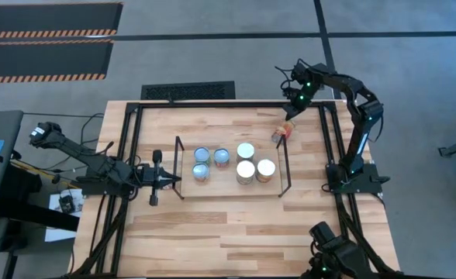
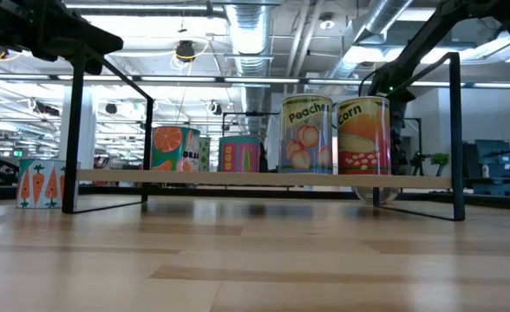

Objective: Pick and place cans onto a shelf
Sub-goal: Put the large canned corn on the shelf aligned with the other canned corn

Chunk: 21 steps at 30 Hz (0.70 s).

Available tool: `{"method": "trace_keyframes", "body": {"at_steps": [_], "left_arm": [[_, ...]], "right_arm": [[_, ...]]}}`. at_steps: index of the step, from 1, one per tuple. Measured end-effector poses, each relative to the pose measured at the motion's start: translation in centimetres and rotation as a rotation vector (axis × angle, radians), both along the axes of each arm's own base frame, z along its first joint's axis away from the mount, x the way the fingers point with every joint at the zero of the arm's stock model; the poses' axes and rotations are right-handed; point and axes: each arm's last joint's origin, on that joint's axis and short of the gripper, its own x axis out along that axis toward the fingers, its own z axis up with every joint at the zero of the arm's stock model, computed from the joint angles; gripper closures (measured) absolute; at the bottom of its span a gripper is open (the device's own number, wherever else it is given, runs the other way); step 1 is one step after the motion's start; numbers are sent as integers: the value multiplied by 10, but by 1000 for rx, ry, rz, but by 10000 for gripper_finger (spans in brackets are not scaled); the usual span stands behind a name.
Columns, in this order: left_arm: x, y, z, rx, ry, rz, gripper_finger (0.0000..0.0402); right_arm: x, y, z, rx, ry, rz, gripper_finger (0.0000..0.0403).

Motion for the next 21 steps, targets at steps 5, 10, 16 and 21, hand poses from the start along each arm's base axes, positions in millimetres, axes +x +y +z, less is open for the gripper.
{"method": "trace_keyframes", "body": {"at_steps": [5,10,16,21], "left_arm": [[0,-1,0,-6,2,-27,401],[0,-1,0,-8,2,-34,401],[0,-1,0,-9,2,-35,401],[0,-1,0,-9,2,-35,401]], "right_arm": [[8,5,0,-4,-5,45,296],[14,8,0,-15,-14,98,314],[14,10,0,-11,-18,124,360],[14,10,0,-14,-33,143,395]]}}
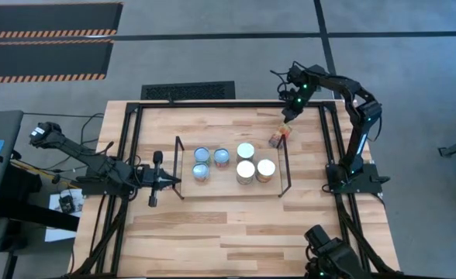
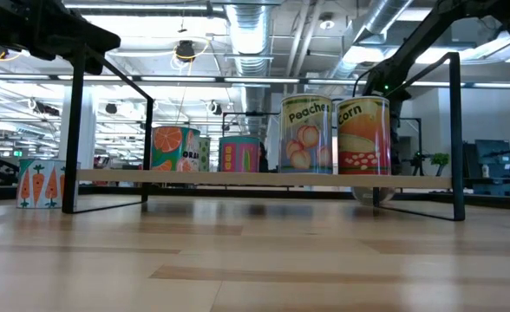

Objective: Pick and place cans onto a shelf
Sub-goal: Put the large canned corn on the shelf aligned with the other canned corn

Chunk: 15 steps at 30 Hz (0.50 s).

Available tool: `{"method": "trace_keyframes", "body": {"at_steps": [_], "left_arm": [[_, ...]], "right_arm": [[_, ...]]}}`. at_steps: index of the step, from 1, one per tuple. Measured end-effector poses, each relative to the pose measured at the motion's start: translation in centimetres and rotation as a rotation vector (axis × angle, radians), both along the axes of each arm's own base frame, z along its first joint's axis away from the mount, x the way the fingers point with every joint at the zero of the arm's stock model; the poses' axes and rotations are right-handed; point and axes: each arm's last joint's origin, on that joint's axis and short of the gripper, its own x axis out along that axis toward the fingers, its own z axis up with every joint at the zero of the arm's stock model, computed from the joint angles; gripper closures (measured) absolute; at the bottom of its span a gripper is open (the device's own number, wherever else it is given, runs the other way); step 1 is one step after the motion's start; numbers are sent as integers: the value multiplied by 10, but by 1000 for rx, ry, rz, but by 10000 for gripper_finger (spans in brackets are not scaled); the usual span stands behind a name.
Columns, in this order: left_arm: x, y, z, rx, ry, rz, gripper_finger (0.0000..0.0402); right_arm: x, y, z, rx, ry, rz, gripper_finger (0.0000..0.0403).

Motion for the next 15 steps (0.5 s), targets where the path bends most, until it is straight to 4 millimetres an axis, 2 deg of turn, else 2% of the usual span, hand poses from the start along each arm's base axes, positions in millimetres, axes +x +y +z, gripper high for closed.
{"method": "trace_keyframes", "body": {"at_steps": [4,10,12,15], "left_arm": [[0,0,0,0,0,0,401],[0,0,0,-1,0,0,401],[0,0,0,-1,0,0,401],[0,0,0,-1,0,0,401]], "right_arm": [[1,1,1,23,-42,10,386],[-1,4,1,54,-18,2,393],[-2,4,1,51,11,-8,382],[-2,4,1,49,31,-8,342]]}}
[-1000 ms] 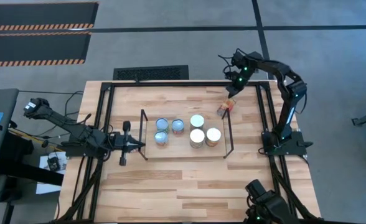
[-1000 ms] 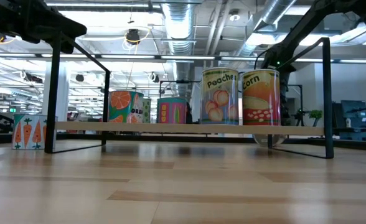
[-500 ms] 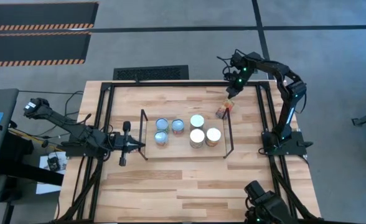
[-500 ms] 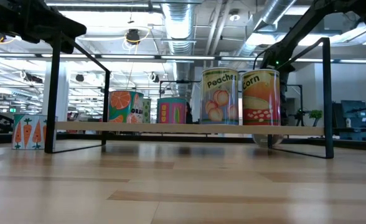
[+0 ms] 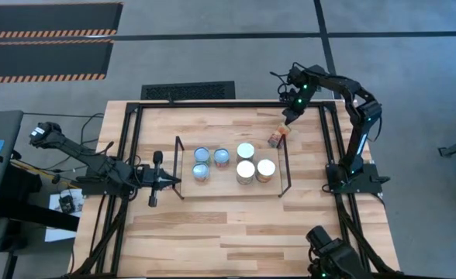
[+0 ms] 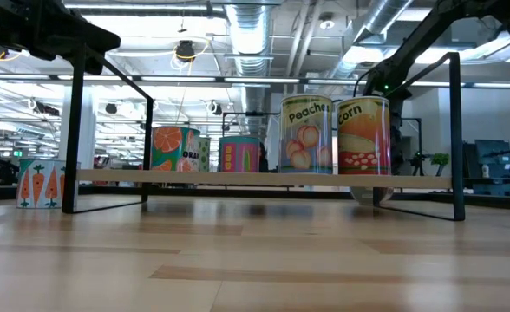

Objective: Pick and place cans onto a shelf
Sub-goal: Put the large canned corn on the shelf aligned with the other canned corn

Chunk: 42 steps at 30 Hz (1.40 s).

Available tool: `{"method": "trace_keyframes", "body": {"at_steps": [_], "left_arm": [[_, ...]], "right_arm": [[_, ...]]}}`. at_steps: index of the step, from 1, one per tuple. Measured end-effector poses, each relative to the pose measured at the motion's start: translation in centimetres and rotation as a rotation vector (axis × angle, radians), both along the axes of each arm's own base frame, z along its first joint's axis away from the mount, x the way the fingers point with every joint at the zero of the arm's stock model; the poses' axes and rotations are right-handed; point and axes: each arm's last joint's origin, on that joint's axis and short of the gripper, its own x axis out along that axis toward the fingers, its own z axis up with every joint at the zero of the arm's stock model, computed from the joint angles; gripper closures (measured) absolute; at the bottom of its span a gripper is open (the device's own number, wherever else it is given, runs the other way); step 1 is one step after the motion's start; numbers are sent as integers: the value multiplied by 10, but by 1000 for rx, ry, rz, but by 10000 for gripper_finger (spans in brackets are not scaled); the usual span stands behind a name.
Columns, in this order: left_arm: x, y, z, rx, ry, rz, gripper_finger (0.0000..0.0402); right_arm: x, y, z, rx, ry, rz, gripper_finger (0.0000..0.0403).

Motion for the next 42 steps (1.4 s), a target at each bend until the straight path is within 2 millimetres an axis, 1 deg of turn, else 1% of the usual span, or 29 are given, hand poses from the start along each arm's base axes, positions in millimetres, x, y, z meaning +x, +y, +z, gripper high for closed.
{"method": "trace_keyframes", "body": {"at_steps": [3,6,9,12,14,16,22,26,29,35,42], "left_arm": [[0,0,0,0,0,0,401],[0,0,0,1,0,0,401],[0,0,0,1,0,0,401],[0,0,0,1,0,0,401],[0,0,0,2,0,0,401],[0,0,0,2,0,1,401],[0,0,0,2,0,0,401],[0,0,0,3,0,0,402],[0,0,0,3,0,0,401],[0,0,0,4,0,0,401],[0,0,0,4,0,-1,401]], "right_arm": [[-2,0,3,-9,2,-4,299],[-6,-1,9,-33,1,-14,266],[-12,-1,16,-58,-4,-28,247],[-16,-4,19,-94,6,-33,242],[-16,-7,18,-124,3,-37,245],[-14,-9,12,-132,-2,-29,251],[-3,-9,-7,-73,-18,27,275],[1,-9,-12,-45,-65,48,289],[2,-9,-12,-31,-101,53,298],[3,-6,-12,-23,-111,92,323],[6,-2,-12,-24,-120,133,373]]}}
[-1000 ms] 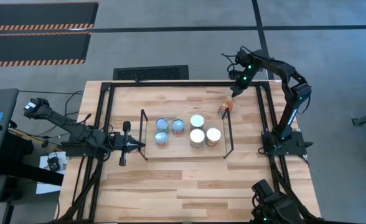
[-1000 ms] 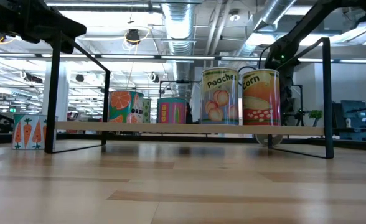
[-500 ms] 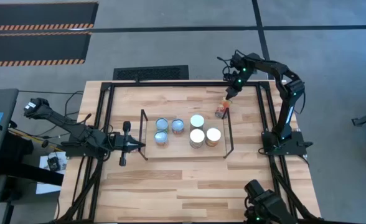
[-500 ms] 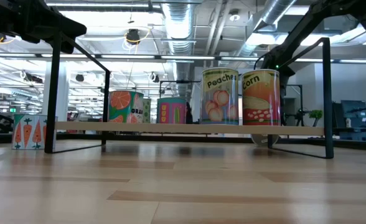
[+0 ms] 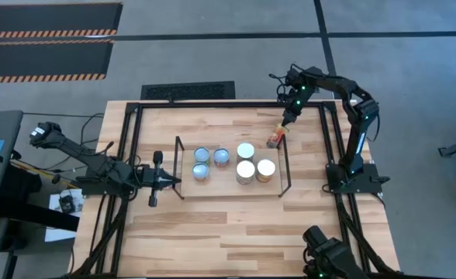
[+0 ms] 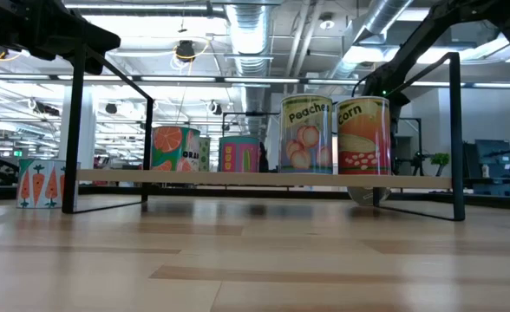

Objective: Pick and place cans onto a shelf
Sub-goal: Put the large canned corn on the shelf aligned with the other canned corn

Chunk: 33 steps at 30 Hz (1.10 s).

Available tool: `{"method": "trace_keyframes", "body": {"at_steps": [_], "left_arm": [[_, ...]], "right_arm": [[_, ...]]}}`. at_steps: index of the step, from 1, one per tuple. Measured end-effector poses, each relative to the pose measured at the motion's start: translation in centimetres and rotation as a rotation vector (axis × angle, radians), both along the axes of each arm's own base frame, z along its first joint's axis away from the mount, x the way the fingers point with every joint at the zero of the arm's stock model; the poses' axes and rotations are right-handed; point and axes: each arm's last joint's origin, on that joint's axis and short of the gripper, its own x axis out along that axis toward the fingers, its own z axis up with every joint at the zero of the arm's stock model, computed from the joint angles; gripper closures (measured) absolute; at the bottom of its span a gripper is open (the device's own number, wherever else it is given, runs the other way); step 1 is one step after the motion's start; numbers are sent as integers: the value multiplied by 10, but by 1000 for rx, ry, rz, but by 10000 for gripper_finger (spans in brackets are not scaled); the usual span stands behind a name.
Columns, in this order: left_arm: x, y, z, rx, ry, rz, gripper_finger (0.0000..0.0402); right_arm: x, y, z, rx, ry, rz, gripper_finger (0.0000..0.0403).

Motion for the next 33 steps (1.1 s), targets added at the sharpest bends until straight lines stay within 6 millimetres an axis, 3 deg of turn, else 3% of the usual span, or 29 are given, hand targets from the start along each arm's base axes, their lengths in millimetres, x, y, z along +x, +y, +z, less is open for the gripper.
{"method": "trace_keyframes", "body": {"at_steps": [4,17,27,33], "left_arm": [[0,0,0,0,0,0,402],[0,0,0,6,0,-1,401],[0,0,0,9,1,-1,401],[0,0,-1,12,6,-1,401]], "right_arm": [[0,0,0,1,-4,3,397],[-1,0,13,26,12,16,400],[9,-9,47,-64,33,20,402],[20,6,83,-199,60,33,402]]}}
